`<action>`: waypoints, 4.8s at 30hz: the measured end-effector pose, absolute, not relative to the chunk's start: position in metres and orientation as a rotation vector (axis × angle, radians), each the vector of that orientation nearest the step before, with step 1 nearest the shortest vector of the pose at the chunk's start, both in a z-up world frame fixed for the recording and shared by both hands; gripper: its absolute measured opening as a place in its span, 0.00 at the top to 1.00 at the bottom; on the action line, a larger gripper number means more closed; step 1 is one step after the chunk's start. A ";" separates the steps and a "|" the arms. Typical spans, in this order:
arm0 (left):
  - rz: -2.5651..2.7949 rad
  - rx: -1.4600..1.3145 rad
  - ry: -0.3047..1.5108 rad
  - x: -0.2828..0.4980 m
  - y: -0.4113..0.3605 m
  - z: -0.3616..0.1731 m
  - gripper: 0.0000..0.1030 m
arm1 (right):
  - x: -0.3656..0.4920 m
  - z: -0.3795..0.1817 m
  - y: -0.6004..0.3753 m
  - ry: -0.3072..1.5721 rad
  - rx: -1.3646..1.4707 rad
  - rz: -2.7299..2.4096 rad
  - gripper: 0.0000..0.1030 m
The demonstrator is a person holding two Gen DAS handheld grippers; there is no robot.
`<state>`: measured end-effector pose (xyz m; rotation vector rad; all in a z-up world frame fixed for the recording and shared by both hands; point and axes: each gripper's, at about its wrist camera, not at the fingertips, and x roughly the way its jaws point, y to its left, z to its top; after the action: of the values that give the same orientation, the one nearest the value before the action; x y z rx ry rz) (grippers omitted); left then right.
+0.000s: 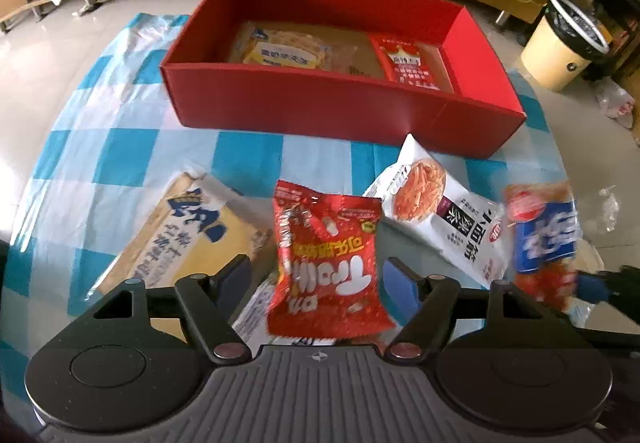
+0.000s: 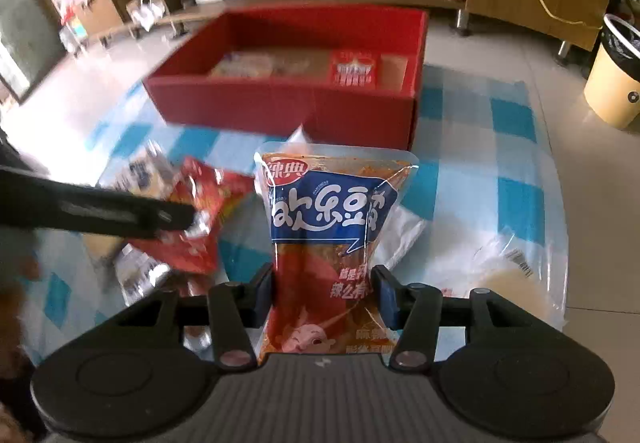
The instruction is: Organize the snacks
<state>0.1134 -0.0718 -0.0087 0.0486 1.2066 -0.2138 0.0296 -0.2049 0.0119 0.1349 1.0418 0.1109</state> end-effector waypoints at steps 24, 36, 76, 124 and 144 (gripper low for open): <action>-0.155 0.054 1.170 0.115 -0.078 0.006 0.42 | 0.037 0.047 -0.234 0.928 0.267 0.123 0.52; -0.137 0.030 1.095 0.123 -0.075 0.031 0.42 | 0.061 0.061 -0.220 0.882 0.252 0.138 0.52; -0.066 0.044 0.931 0.182 -0.082 0.065 0.41 | 0.135 0.086 -0.222 0.790 0.268 0.118 0.52; -0.006 0.095 1.004 0.236 -0.088 0.018 0.41 | 0.206 0.025 -0.220 0.944 0.237 0.070 0.52; -0.007 0.102 0.987 0.234 -0.086 0.020 0.28 | 0.210 0.010 -0.224 0.989 0.238 0.058 0.45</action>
<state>0.2340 -0.0862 0.0202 0.1018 0.9870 -0.0071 0.2103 -0.2238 0.0100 0.2380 0.9885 0.0580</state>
